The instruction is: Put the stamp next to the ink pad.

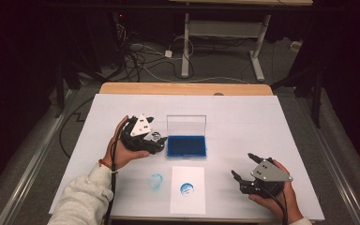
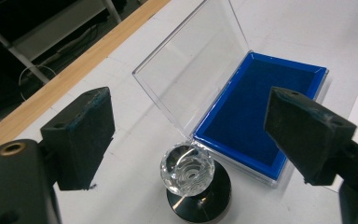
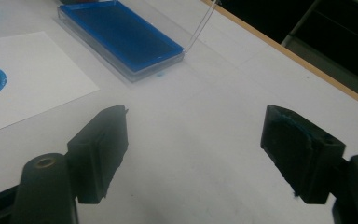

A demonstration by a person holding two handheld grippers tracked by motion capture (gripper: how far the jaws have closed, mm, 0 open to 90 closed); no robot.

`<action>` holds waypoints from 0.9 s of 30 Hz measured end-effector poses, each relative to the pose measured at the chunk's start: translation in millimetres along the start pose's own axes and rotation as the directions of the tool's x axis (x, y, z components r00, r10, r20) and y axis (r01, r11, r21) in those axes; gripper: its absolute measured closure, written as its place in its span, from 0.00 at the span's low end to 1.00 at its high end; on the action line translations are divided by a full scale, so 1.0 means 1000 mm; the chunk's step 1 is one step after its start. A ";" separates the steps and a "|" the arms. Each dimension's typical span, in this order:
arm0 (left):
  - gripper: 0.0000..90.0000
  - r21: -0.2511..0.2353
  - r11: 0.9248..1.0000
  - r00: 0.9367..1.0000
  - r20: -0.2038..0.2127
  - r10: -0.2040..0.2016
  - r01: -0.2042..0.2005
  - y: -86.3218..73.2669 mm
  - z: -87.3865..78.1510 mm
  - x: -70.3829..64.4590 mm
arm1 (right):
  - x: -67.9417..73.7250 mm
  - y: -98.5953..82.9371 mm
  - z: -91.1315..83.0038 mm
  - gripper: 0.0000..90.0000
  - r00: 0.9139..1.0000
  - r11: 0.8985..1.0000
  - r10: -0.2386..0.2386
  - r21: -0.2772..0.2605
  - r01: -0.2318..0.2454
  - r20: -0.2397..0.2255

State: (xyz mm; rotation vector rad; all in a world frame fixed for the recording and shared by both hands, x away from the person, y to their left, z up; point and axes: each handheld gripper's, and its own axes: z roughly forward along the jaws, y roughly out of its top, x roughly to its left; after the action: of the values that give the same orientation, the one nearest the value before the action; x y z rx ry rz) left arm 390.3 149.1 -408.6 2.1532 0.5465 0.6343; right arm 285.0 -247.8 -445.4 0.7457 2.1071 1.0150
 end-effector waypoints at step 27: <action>0.18 -0.099 0.991 0.995 -0.052 0.091 -0.096 0.003 -0.025 -0.035 | 0.004 0.003 -0.004 0.21 1.000 1.000 -0.004 -0.021 0.004 0.018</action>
State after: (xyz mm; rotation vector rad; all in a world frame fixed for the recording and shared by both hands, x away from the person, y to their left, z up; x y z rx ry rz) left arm 348.4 141.5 -401.9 2.0823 0.4311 0.7498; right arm 280.0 -245.2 -442.3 0.7378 2.0786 1.0225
